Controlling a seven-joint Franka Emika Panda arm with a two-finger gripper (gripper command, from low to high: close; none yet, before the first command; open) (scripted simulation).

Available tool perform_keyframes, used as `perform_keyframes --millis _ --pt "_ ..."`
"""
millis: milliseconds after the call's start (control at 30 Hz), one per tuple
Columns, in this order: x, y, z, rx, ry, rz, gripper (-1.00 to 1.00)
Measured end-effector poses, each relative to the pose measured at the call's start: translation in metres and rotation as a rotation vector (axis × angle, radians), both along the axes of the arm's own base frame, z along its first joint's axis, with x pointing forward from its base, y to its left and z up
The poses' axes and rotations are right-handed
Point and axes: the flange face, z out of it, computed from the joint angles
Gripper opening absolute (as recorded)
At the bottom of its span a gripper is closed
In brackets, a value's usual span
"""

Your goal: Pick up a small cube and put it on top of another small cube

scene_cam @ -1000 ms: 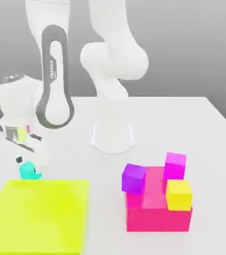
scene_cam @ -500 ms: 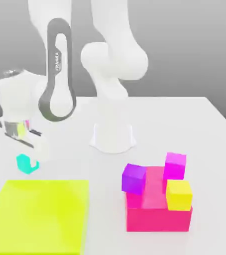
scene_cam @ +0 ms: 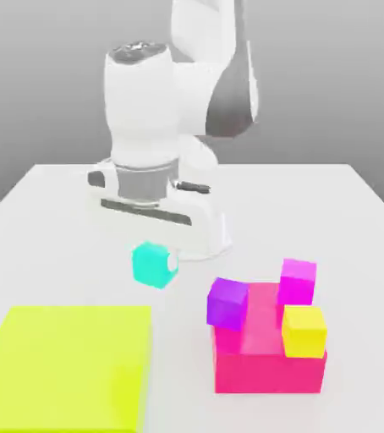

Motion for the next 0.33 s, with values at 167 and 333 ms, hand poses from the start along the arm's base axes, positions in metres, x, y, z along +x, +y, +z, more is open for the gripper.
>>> perform_keyframes --millis 167,333 --pt "-0.003 0.04 -0.025 -0.016 0.003 0.023 -1.0" --pt "-0.005 0.042 -0.046 -0.016 0.003 0.024 1.0"
